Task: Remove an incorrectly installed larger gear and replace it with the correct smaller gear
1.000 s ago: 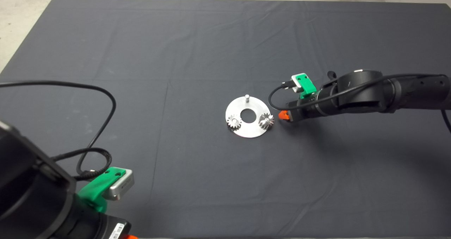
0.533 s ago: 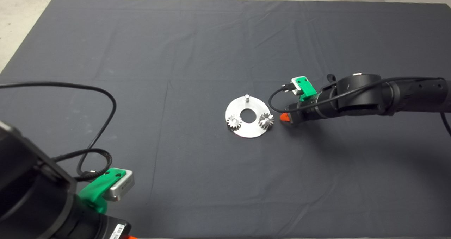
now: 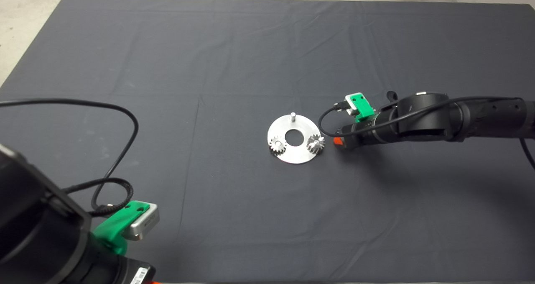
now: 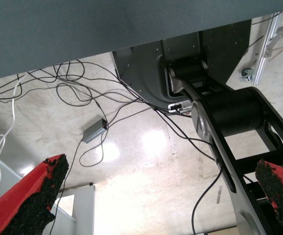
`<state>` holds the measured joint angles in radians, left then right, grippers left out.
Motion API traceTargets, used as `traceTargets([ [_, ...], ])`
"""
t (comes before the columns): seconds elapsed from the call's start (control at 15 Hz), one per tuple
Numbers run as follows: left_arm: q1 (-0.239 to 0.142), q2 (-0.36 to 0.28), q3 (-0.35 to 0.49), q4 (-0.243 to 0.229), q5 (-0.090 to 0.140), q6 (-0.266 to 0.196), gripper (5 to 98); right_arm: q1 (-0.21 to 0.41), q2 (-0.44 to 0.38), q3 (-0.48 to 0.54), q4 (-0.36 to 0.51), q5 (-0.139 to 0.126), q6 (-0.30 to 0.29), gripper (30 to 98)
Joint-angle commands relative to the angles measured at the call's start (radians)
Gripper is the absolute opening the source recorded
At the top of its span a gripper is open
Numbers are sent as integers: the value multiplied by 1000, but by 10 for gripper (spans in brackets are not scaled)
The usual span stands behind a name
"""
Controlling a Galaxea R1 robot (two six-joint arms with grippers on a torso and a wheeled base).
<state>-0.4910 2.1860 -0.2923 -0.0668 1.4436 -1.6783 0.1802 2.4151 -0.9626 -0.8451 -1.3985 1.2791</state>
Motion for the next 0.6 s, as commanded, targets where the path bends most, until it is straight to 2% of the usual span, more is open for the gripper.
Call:
traceTargets([
  [0.0,-5,-2,15,-16,6,-4,982,7,-3,-1,-34,3,-1,598],
  [0.07,-5,-2,15,-16,6,-4,982,5,-4,-1,-34,3,0,562],
  [0.27,-5,-2,15,-16,6,-4,982,5,-4,-1,-49,3,-1,552],
  [0.4,-5,-2,15,-16,6,-4,982,5,-4,-1,-74,3,-1,509],
  [0.53,-5,-1,15,-16,6,-4,982,4,-3,-1,-78,3,-2,509],
])
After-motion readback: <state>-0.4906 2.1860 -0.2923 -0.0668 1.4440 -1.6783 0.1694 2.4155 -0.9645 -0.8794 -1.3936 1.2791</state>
